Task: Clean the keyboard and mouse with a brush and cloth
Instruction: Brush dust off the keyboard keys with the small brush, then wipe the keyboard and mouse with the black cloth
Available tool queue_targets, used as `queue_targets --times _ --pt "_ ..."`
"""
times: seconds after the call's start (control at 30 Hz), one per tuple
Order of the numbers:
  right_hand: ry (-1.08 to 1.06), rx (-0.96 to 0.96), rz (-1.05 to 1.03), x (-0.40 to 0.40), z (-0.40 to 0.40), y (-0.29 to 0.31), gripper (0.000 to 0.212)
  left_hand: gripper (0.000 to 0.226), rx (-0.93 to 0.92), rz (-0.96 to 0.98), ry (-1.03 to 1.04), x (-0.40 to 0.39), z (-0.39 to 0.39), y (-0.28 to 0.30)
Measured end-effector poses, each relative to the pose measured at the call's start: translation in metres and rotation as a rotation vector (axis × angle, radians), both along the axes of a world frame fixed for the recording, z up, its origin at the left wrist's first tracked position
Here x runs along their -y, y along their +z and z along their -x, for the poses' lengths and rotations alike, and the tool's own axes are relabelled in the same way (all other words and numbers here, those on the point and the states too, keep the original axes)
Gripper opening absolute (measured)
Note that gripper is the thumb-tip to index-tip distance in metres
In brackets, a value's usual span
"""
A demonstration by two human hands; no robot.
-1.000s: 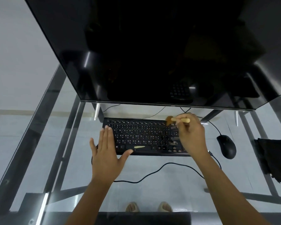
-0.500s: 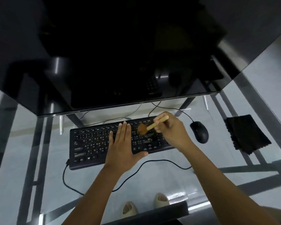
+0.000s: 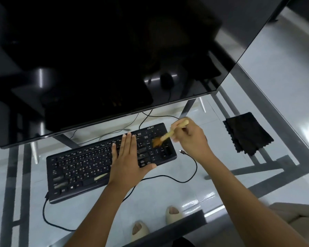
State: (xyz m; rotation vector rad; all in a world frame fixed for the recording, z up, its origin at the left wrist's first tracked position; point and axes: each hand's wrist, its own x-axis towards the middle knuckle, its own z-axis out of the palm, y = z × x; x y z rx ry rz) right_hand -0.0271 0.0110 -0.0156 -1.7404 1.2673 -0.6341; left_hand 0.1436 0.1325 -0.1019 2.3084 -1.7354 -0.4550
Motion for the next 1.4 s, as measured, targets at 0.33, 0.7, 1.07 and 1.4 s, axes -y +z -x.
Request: queue_targets --times 0.33,0.7,1.07,1.4 --pt "0.119 -0.055 0.027 -0.002 0.013 -0.005 0.01 0.12 0.023 -0.027 -0.017 -0.003 -0.003 -0.004" --pt "-0.307 -0.113 0.097 0.024 0.121 -0.013 0.013 0.11 -0.002 0.103 -0.076 0.051 0.044 0.042" --pt "-0.35 -0.434 0.267 0.041 0.188 -0.091 0.01 0.083 -0.051 -0.051 -0.381 0.178 0.18 0.038" --pt "-0.354 -0.474 0.362 0.085 0.215 -0.093 0.016 0.061 0.125 -0.103 -0.36 0.251 0.241 0.019"
